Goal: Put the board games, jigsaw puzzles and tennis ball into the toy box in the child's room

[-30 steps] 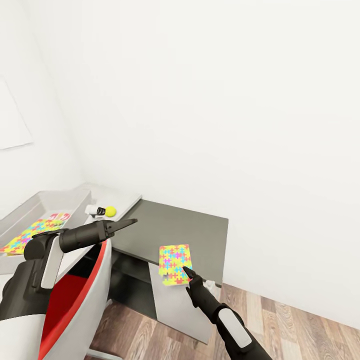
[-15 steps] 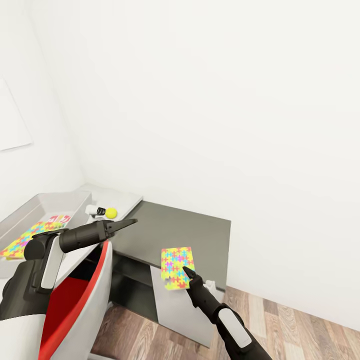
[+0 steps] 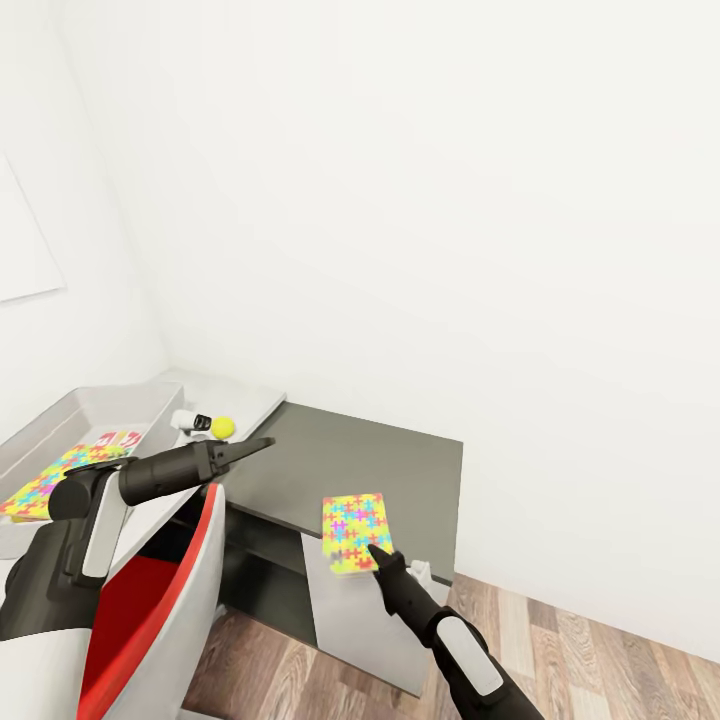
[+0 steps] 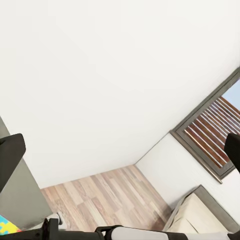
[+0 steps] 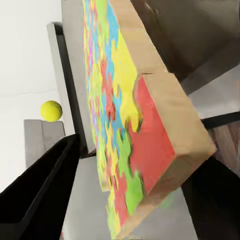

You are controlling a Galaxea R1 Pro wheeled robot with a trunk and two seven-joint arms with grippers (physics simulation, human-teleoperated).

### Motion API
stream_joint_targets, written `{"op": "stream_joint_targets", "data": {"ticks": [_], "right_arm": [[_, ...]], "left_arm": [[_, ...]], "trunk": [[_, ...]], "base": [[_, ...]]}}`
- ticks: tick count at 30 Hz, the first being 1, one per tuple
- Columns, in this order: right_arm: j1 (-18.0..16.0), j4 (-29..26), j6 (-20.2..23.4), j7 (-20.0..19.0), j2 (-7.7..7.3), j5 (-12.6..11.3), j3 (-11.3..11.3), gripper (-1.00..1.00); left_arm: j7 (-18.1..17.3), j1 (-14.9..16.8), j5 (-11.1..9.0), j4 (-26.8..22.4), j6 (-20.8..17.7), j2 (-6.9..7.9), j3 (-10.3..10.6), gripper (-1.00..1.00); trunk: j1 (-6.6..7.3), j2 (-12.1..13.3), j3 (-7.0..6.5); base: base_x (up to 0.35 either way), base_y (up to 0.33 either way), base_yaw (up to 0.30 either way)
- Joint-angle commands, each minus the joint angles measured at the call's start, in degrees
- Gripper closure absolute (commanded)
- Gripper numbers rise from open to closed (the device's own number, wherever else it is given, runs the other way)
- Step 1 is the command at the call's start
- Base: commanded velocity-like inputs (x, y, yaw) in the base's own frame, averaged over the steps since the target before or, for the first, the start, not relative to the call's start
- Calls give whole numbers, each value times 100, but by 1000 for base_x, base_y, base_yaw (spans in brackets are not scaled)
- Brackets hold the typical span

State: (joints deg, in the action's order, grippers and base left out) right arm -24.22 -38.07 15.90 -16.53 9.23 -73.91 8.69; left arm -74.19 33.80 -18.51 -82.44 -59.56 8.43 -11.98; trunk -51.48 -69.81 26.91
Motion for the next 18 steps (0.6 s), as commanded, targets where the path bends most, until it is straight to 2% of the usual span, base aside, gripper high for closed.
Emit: {"op": "stream_joint_targets", "data": {"ticks": [1,18], "right_arm": [[-3,2,18,-8,-1,-44,-3,100],[-3,1,18,-150,-9,-45,-17,100]], "left_arm": [[-8,4,-14,0,-44,1,-6,-100],[-39,4,-21,0,-44,1,-7,-100]], "trunk": [[0,-3,6],[0,-3,6]], "base": [[0,0,0],[0,0,0]]}}
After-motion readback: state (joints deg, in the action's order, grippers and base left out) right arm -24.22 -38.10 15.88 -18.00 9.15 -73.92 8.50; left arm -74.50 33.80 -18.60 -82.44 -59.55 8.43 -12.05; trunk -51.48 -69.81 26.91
